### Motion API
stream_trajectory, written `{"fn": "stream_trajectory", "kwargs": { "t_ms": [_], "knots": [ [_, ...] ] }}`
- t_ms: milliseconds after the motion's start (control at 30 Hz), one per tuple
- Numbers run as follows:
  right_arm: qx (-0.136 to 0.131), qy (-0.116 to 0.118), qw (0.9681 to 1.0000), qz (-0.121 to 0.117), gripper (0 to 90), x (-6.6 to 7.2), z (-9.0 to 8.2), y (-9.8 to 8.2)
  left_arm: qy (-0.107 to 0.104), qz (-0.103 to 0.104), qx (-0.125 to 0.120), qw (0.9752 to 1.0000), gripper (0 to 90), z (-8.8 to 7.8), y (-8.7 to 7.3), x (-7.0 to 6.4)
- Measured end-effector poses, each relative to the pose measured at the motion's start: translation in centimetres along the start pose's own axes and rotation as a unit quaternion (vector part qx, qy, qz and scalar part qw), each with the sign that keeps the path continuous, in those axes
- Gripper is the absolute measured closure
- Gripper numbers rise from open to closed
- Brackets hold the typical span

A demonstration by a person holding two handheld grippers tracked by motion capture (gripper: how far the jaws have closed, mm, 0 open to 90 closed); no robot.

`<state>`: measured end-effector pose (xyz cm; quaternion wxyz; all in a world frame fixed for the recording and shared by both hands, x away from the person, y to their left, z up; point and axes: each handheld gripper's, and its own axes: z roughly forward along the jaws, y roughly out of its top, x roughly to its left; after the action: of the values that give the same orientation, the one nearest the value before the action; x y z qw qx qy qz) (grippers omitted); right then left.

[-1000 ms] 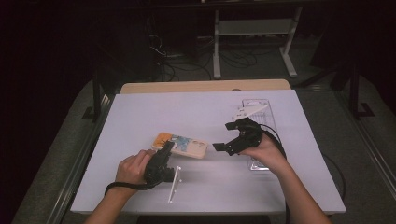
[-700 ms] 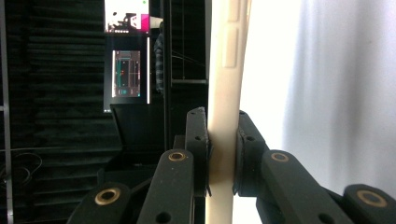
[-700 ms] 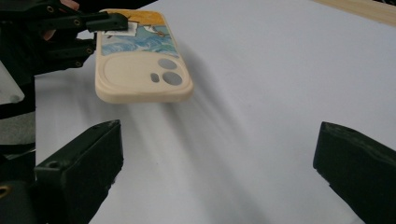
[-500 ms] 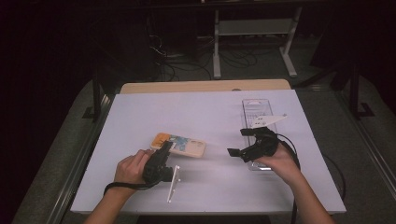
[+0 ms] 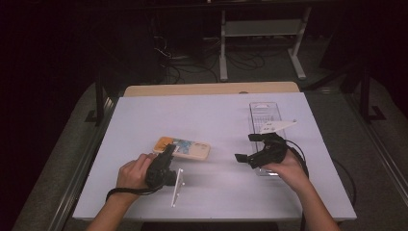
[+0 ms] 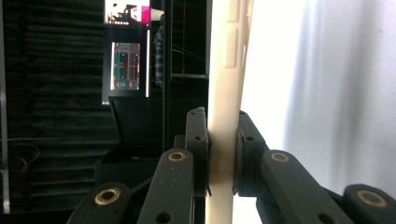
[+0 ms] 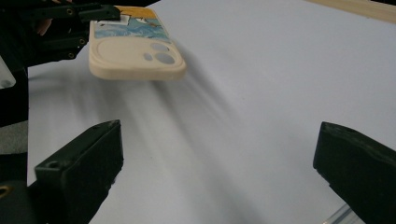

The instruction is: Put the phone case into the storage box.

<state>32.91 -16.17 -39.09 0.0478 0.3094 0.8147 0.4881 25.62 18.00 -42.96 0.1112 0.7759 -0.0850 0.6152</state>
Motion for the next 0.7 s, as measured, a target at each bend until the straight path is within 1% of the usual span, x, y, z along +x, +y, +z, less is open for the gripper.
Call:
{"fn": "stream_trajectory", "kwargs": {
  "t_ms": [167, 367, 400, 600, 700],
  "knots": [
    [0.004, -0.001, 1.0000, -0.003, 1.3, 0.05, 0.12, -0.02, -0.007, -0.029, 0.000, 0.9995, 79.4, 0.20, -0.25, 0.17],
    [0.007, -0.001, 1.0000, -0.003, 1.3, 0.08, 0.18, -0.03, -0.020, -0.060, 0.003, 0.9980, 79.4, 0.37, -0.41, 0.36],
    [0.008, -0.002, 1.0000, -0.001, 1.3, 0.12, 0.19, -0.03, -0.018, -0.074, -0.002, 0.9971, 79.3, 0.49, -0.40, 0.30],
    [0.009, 0.000, 0.9999, -0.004, 1.3, 0.04, 0.26, -0.02, -0.030, -0.091, 0.000, 0.9954, 79.3, 0.58, -0.42, 0.39],
    [0.011, 0.000, 0.9999, -0.004, 1.3, 0.03, 0.29, -0.01, -0.035, -0.104, 0.000, 0.9940, 79.3, 0.60, -0.43, 0.48]
  ]
}}
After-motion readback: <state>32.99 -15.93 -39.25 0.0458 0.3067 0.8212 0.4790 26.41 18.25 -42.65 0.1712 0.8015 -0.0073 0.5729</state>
